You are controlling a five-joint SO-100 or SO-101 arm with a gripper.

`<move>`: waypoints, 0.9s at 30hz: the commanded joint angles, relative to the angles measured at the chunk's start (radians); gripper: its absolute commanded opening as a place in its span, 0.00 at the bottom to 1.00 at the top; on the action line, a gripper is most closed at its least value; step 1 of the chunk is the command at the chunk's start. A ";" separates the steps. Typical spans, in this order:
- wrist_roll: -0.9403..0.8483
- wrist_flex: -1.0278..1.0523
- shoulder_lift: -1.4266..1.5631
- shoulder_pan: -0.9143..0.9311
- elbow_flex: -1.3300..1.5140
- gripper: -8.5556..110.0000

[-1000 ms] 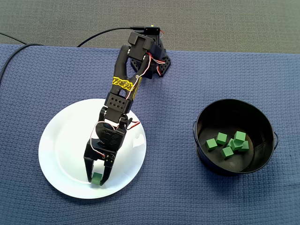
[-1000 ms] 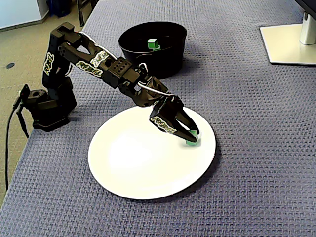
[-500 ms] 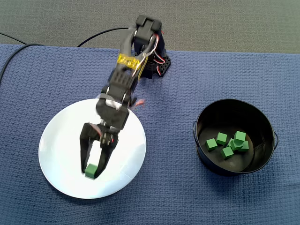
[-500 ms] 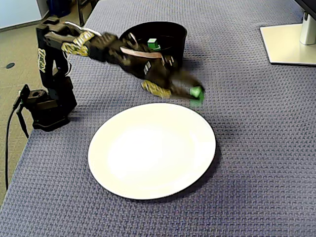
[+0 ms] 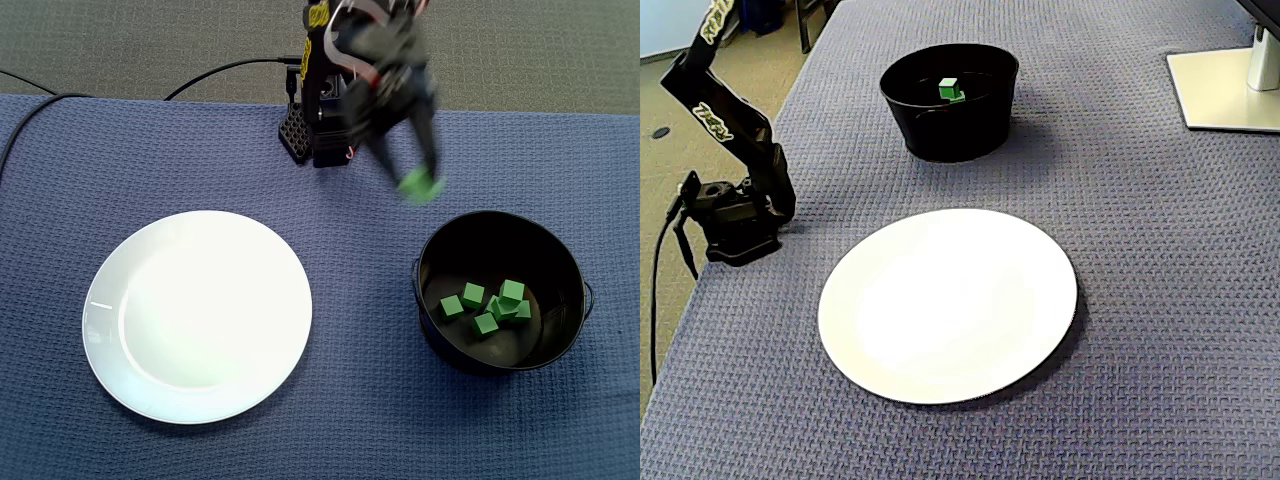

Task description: Pick up the items on the white plate and put them in the black container.

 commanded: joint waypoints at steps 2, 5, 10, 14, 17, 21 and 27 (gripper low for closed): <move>0.302 0.160 0.046 -0.192 -0.080 0.07; 0.359 0.141 0.032 -0.252 0.064 0.07; 0.345 -0.005 -0.029 -0.265 0.330 0.07; 0.313 -0.140 -0.083 -0.284 0.517 0.07; 0.279 -0.215 -0.091 -0.313 0.627 0.07; 0.287 -0.252 -0.095 -0.337 0.687 0.07; 0.290 -0.272 -0.095 -0.391 0.684 0.16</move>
